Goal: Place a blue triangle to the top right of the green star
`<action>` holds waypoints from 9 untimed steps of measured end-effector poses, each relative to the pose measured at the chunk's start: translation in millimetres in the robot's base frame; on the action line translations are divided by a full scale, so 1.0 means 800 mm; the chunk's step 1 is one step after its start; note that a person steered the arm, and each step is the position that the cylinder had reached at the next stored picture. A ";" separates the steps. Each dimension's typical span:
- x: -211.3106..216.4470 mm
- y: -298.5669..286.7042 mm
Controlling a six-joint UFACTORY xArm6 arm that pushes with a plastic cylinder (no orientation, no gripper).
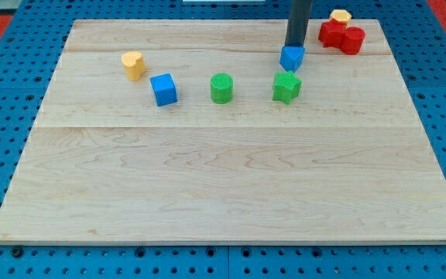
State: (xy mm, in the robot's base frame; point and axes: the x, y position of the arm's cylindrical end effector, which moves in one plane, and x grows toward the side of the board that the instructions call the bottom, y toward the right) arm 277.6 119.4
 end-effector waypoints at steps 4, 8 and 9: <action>0.047 -0.054; 0.006 0.027; 0.001 0.026</action>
State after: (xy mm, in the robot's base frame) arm 278.7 140.3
